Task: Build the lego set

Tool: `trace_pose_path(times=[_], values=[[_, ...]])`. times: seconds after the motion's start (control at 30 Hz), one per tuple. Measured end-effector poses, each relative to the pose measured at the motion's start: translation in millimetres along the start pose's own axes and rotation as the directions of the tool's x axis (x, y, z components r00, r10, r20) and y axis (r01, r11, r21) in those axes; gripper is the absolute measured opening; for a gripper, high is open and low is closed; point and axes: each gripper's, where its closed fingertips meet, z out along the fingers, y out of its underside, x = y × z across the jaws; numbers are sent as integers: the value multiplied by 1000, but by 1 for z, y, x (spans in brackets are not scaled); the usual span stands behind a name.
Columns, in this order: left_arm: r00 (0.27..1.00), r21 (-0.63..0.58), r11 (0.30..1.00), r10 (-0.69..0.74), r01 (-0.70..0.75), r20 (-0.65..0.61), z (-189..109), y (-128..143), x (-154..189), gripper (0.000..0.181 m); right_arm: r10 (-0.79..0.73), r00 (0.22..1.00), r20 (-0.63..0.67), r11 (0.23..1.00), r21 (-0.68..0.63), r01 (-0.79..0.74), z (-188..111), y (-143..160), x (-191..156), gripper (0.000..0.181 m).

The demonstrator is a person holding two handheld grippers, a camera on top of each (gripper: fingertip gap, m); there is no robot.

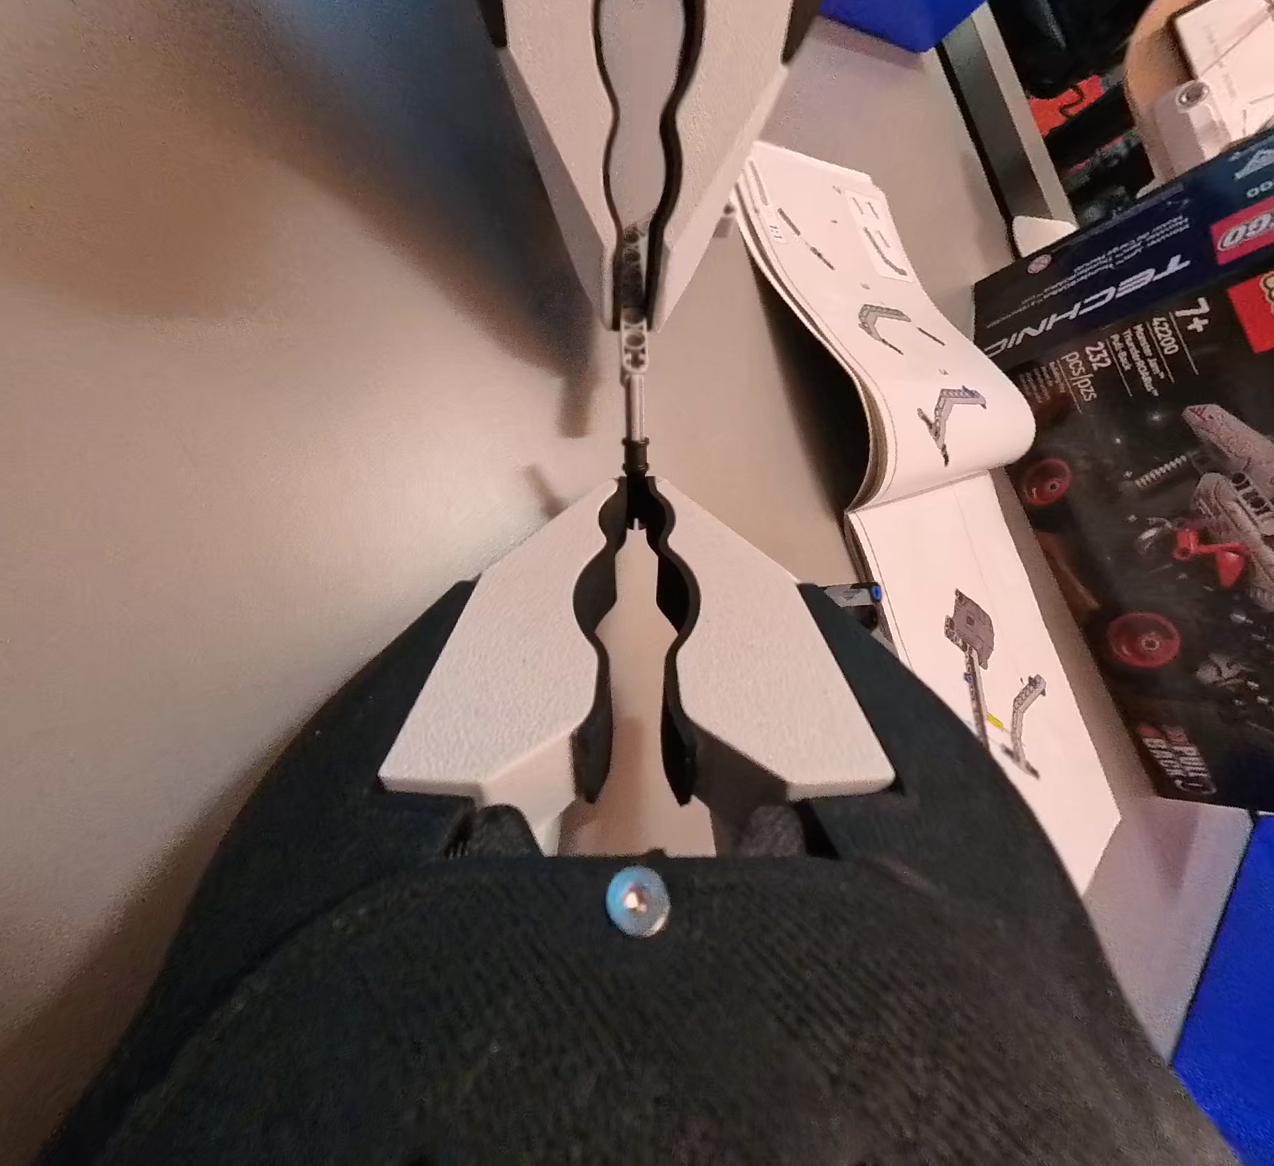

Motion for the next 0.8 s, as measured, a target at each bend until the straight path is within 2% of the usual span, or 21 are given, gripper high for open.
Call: trace_pose_path(times=[0.17, 0.33, 0.5, 0.8], values=[[988, 185, 980, -92, 69, 120, -25, -22, -11, 5, 74, 997, -4, 995, 66, -74, 1, -9, 7, 0], [955, 321, 924, -262, 207, 138, -50, -28, -19, 5, 111, 992, -59, 985, 140, -101, 6, -23, 19, 0], [951, 241, 941, -276, 238, 138, -48, -14, -13, 5, 64, 991, -119, 984, 173, -43, 14, -35, 23, 1], [956, 239, 945, -260, 222, 139, -50, -14, -10, 5, 81, 994, -74, 969, 240, -61, 9, -45, 19, 1]])
